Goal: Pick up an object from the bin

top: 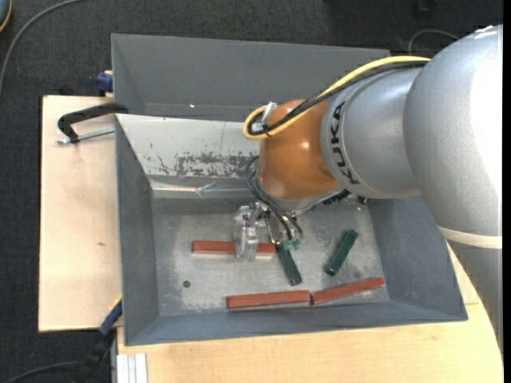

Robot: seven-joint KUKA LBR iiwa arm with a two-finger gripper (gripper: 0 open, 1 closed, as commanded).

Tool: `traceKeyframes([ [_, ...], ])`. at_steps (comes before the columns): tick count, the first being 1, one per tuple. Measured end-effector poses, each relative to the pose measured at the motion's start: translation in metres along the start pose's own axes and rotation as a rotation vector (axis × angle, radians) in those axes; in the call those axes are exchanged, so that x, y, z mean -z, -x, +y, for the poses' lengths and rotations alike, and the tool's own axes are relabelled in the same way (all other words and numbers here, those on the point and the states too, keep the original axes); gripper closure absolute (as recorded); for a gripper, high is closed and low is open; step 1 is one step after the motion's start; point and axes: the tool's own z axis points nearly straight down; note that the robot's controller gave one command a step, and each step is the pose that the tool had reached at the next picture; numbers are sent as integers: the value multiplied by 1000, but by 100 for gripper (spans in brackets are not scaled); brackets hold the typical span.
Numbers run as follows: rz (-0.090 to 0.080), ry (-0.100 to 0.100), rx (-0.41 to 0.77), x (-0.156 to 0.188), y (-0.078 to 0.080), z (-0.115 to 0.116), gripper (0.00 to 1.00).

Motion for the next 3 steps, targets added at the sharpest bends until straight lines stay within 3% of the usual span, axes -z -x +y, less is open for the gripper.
traceKeyframes([
  [1,2,0,0,-1,-1,0,0],
  [2,-1,0,-15,-2,2,15,0],
  [3,3,-1,-127,-2,-5,36,0],
])
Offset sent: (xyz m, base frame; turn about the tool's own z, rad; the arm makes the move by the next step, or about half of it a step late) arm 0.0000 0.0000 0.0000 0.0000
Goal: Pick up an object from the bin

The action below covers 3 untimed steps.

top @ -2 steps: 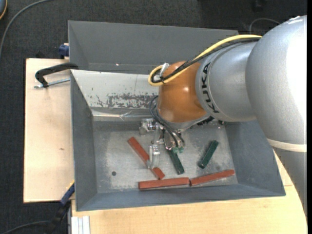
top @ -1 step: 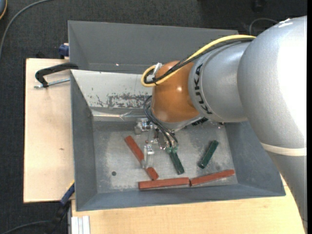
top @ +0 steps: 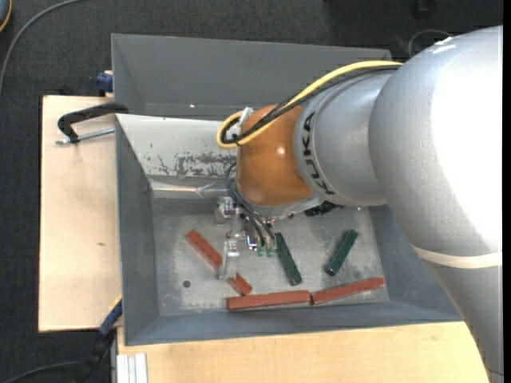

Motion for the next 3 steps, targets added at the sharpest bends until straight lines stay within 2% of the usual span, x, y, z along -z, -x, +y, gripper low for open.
traceKeyframes([
  [1,-9,1,313,45,14,12,0],
  [2,5,0,112,-2,0,26,0],
  [3,2,0,111,-1,1,26,100],
])
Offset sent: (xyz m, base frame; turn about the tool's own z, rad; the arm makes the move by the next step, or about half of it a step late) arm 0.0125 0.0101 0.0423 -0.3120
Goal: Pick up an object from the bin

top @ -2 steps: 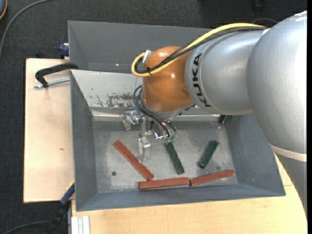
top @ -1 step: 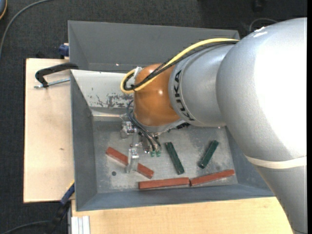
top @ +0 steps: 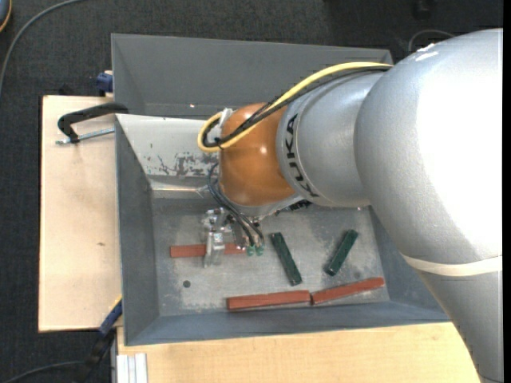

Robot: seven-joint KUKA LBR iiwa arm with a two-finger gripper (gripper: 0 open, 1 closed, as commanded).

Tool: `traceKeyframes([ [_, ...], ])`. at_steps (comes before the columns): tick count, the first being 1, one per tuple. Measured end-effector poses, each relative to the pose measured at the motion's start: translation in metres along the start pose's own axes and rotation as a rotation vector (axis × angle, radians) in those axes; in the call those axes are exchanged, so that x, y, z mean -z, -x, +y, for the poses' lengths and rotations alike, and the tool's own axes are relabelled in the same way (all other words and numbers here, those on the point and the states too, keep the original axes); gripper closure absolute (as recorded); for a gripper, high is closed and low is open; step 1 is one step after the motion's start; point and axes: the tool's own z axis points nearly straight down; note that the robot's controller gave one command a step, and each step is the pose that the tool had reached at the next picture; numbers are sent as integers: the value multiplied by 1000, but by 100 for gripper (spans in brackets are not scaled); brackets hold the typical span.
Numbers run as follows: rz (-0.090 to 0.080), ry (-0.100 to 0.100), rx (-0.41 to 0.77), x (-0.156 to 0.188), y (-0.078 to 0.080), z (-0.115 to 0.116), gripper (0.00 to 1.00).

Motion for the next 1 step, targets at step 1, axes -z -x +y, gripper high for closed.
traceKeyframes([
  [1,-15,2,47,155,15,7,100],
])
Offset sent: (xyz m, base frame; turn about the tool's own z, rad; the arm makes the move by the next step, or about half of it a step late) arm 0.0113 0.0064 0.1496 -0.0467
